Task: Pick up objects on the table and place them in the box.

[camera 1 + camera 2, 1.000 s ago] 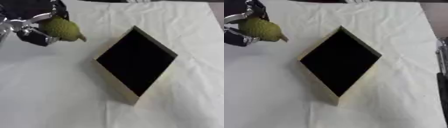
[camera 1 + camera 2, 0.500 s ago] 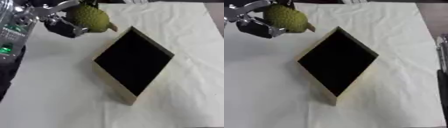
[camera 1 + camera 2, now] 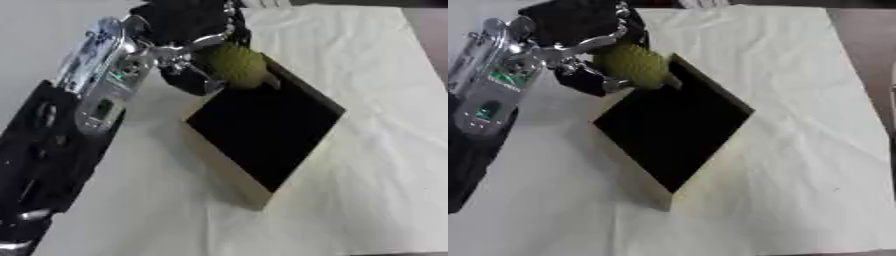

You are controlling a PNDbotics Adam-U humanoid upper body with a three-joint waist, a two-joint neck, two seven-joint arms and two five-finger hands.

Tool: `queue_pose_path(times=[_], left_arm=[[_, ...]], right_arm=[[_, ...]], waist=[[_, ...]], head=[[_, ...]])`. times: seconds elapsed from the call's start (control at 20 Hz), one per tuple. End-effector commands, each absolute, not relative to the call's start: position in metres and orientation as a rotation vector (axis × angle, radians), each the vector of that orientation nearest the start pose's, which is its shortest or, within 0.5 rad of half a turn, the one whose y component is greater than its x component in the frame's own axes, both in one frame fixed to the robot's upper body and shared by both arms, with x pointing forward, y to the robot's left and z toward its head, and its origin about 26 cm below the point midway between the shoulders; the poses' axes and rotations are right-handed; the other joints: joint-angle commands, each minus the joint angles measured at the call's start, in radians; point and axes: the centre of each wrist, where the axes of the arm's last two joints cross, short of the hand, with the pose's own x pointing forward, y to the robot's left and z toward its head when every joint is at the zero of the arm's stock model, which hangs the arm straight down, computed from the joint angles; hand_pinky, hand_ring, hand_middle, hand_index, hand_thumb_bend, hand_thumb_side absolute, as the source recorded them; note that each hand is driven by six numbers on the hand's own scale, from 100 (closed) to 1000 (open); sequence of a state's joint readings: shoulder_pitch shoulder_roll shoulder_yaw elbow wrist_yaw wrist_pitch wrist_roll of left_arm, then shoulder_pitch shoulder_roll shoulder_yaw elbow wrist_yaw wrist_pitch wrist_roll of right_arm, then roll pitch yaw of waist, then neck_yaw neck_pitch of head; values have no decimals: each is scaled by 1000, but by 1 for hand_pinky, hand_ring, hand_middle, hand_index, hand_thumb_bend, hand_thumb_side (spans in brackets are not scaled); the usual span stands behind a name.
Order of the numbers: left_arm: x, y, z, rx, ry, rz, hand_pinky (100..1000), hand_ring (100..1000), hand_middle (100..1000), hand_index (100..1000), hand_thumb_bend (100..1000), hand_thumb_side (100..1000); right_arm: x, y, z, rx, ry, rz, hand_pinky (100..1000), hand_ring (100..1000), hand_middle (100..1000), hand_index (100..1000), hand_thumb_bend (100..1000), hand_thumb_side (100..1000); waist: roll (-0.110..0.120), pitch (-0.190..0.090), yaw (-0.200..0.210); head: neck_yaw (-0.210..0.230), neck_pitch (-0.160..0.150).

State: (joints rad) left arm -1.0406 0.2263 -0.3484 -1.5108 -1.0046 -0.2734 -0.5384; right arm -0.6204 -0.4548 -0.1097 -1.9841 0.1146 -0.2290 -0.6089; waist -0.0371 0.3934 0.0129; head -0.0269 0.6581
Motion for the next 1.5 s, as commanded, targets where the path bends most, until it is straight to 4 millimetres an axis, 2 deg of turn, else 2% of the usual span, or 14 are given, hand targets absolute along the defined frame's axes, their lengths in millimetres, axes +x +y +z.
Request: queue_pose_path(times=[0.05, 0.35, 0.7, 1.15, 1.3, 1.5], left_arm=[[387, 76, 309, -1087, 2206, 2156, 319, 459, 419, 605, 135, 100], [402, 60, 281, -1107, 2203, 2200, 326, 462, 424, 612, 148, 100], [410, 52, 264, -1149, 2345, 2111, 316, 448, 408, 605, 165, 100], [398, 40, 267, -1152, 2359, 1986, 323, 452, 414, 609, 166, 100], [393, 42, 269, -1245, 2243, 1977, 344, 455, 421, 614, 152, 100], [388, 54, 279, -1298, 2087, 2022, 364, 477, 443, 623, 147, 100]], right_arm=[[303, -274, 324, 607, 3180, 311, 815, 685, 674, 823, 304, 594], [304, -274, 324, 606, 3188, 314, 816, 685, 673, 823, 304, 596], [305, -271, 321, 591, 3206, 335, 817, 684, 671, 821, 304, 598], [305, -272, 316, 608, 3220, 362, 817, 684, 670, 821, 302, 600], [305, -273, 315, 616, 3222, 360, 818, 684, 670, 821, 304, 600], [305, -276, 312, 646, 3226, 349, 818, 684, 670, 821, 304, 599]], waist=[[-2, -27, -4], [-7, -24, -7], [-15, -23, -12], [-15, -27, -12], [-2, -34, -13], [19, -50, -3]], head=[[6, -5], [5, -7], [9, -24], [7, -29], [-1, -13], [-26, 5]])
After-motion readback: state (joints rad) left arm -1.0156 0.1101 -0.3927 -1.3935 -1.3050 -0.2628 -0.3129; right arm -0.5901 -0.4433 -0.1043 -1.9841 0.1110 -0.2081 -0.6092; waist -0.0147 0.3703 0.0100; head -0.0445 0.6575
